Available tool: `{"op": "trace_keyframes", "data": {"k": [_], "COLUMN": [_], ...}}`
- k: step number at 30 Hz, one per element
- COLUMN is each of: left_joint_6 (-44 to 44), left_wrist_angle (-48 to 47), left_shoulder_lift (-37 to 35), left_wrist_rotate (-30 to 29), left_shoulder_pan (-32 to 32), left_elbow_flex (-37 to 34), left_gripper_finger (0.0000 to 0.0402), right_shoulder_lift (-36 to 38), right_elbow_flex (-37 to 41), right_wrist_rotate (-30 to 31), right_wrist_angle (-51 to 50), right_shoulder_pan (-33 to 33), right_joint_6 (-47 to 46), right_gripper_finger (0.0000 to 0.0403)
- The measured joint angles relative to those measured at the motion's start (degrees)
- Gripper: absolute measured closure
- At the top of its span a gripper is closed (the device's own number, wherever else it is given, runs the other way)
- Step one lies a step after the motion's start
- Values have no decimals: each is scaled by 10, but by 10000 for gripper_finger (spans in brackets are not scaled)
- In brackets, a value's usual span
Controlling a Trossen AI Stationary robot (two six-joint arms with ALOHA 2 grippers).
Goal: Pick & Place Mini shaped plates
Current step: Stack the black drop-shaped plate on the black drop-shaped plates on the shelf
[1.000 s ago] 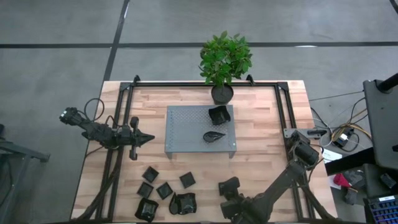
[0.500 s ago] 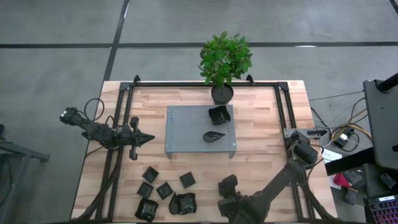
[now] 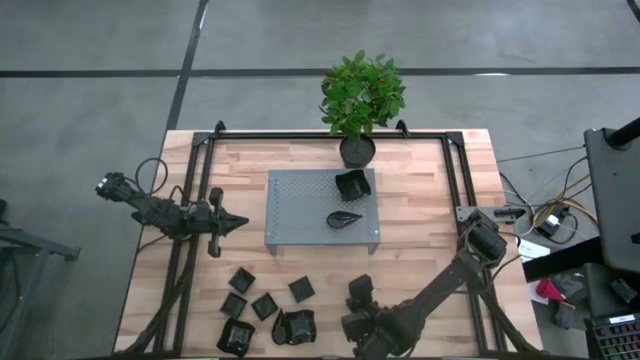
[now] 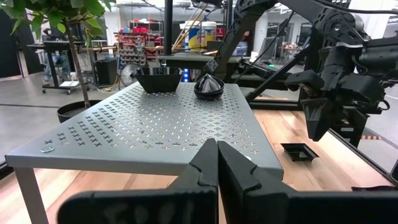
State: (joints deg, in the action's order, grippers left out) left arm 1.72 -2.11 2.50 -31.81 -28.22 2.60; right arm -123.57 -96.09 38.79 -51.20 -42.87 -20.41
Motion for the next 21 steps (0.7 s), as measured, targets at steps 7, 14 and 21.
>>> {"op": "trace_keyframes", "data": {"k": [7,14,21], "left_joint_6": [0,0,0], "left_wrist_angle": [0,0,0], "left_shoulder_lift": [0,0,0], "left_wrist_rotate": [0,0,0], "left_shoulder_pan": [0,0,0], "left_elbow_flex": [0,0,0], "left_gripper_finger": [401,401,401], "right_shoulder_lift": [0,2,2], "right_elbow_flex": [-9,-14,-8], "right_wrist_rotate": [-2,-120,-168], "right_wrist_angle": [41,51,47], "right_shoulder_pan": [-5,1,-17], "right_joint_6": [17,-12,-21], "right_gripper_finger": [359,358,359]}}
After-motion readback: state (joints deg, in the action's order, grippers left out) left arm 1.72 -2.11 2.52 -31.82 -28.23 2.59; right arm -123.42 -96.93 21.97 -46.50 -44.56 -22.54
